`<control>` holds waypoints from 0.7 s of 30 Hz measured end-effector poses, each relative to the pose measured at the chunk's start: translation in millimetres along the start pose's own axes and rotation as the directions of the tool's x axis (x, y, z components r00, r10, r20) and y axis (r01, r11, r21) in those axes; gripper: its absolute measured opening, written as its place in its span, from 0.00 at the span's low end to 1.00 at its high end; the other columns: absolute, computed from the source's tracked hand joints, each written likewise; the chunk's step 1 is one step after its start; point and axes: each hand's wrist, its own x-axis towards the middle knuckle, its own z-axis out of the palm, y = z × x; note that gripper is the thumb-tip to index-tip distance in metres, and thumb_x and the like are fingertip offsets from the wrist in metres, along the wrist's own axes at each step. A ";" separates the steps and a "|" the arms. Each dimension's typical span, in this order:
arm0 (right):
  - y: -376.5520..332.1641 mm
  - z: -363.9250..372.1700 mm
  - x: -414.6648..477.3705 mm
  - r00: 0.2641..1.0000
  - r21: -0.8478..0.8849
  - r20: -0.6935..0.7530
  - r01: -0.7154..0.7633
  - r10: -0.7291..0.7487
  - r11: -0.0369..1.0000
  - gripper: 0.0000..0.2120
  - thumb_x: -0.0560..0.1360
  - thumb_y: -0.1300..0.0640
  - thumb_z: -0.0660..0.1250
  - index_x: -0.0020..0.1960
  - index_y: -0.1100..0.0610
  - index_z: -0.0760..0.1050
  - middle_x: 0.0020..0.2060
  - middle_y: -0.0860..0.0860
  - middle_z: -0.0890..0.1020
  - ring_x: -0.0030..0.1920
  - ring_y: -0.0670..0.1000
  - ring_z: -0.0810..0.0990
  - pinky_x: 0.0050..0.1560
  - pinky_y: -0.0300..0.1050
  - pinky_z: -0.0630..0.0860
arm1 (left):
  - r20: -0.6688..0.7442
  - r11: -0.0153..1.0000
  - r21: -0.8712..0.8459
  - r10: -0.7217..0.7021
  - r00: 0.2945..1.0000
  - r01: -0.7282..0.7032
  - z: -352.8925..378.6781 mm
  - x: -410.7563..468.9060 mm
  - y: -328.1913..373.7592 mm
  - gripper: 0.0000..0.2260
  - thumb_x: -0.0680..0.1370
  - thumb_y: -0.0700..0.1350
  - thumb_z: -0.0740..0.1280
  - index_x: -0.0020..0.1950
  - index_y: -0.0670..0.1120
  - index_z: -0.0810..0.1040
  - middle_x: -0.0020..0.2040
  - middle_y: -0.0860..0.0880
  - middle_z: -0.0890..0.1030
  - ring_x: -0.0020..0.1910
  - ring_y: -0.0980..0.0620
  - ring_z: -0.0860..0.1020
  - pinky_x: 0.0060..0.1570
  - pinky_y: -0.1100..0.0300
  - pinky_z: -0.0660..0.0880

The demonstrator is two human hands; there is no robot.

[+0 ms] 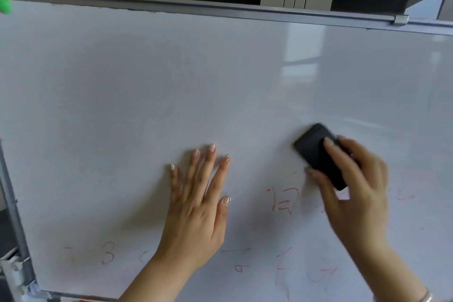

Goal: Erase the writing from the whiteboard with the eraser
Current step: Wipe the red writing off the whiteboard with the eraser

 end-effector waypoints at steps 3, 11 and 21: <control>-3.4 14.7 -36.9 0.982 0.029 0.097 0.159 -0.161 0.987 0.21 0.75 0.59 0.74 0.67 0.57 0.79 0.64 0.58 0.78 0.62 0.61 0.77 0.68 0.50 0.71 | -0.005 1.000 0.010 -0.022 1.000 0.022 4.4 -1.1 4.3 0.28 0.82 0.48 0.55 0.82 0.45 0.56 0.83 0.44 0.51 0.82 0.41 0.50 0.75 0.30 0.51; -4.9 30.1 -101.2 0.890 0.038 0.273 0.371 -0.366 0.928 0.27 0.71 0.64 0.77 0.69 0.52 0.78 0.68 0.53 0.74 0.66 0.54 0.74 0.72 0.43 0.65 | -0.029 0.998 0.060 -0.027 0.999 0.028 5.6 0.8 15.3 0.29 0.82 0.49 0.56 0.82 0.45 0.55 0.83 0.42 0.51 0.82 0.40 0.50 0.75 0.31 0.50; 26.3 -5.1 -36.9 0.976 -0.016 0.068 0.207 -0.206 0.978 0.19 0.76 0.58 0.74 0.67 0.55 0.79 0.64 0.57 0.77 0.61 0.59 0.76 0.69 0.46 0.70 | -0.006 0.997 0.078 0.003 1.000 -0.002 17.4 0.3 27.3 0.28 0.82 0.48 0.56 0.82 0.46 0.55 0.83 0.45 0.51 0.82 0.42 0.50 0.76 0.32 0.50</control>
